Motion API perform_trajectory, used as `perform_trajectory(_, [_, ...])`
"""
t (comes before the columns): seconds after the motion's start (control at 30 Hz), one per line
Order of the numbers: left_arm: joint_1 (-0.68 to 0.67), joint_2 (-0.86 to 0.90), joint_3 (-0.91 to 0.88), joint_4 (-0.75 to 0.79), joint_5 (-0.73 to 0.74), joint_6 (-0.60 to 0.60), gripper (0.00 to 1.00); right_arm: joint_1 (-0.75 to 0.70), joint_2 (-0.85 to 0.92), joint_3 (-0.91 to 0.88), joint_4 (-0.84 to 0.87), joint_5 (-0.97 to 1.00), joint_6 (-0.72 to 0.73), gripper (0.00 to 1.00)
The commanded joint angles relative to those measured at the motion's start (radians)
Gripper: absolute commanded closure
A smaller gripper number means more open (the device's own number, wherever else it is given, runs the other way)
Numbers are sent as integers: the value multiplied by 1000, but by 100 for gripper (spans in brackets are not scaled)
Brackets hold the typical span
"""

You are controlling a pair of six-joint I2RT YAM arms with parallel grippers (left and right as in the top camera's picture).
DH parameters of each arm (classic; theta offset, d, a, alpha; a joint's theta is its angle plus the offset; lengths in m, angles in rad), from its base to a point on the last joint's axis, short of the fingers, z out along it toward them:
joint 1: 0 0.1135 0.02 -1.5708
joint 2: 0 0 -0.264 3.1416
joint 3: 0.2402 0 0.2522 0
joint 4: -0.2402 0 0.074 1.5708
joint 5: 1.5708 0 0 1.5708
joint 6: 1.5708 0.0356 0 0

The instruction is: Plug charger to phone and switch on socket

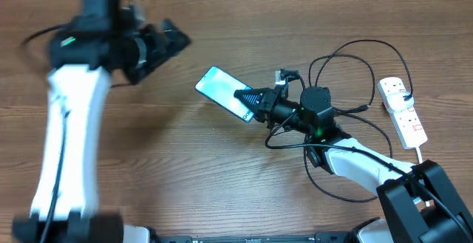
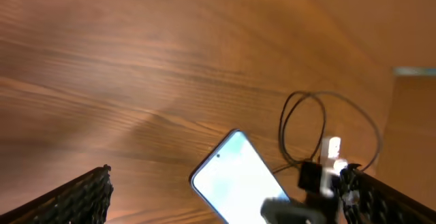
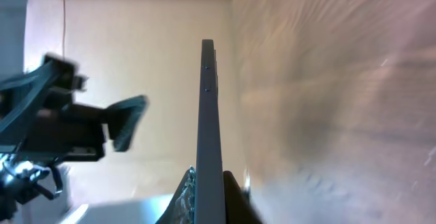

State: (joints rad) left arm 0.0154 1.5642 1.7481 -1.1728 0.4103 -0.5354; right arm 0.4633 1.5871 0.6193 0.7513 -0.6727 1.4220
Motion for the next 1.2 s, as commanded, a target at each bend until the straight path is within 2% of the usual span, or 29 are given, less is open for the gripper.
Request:
perform_trajectory(0.0, [53,-165,29,-49,-2,138,0,3,-9,8,24,-200,83,96])
perform_trajectory(0.1, [85,-277,29,-103,-14,190,0,21,-11,-2,26,-243,151,96])
perform_trajectory(0.17, [89,-354,29,-151,-86,203,0,39,-13,-14,27,-246,168,96])
perform_trajectory(0.5, [89,-635,8,-327,-411,199,0,58,-14,-72,35,-230,106,96])
perform_trajectory(0.63, [89,-738,-94,-326,-559,179,0,30,-14,-72,38,-239,48,96])
perform_trajectory(0.77, [89,-819,-283,-298,-630,55,0,-24,-14,-72,40,-245,8,96])
perform_trajectory(0.9, [89,-846,-508,-202,-524,-200,0,-99,-14,-72,40,-246,-10,96])
perform_trajectory(1.07, [89,-824,-783,105,-121,-419,0,-165,-14,-72,40,-245,-10,96])
perform_trajectory(1.17, [89,-791,-934,326,136,-596,1,-179,-14,-72,40,-227,-10,96])
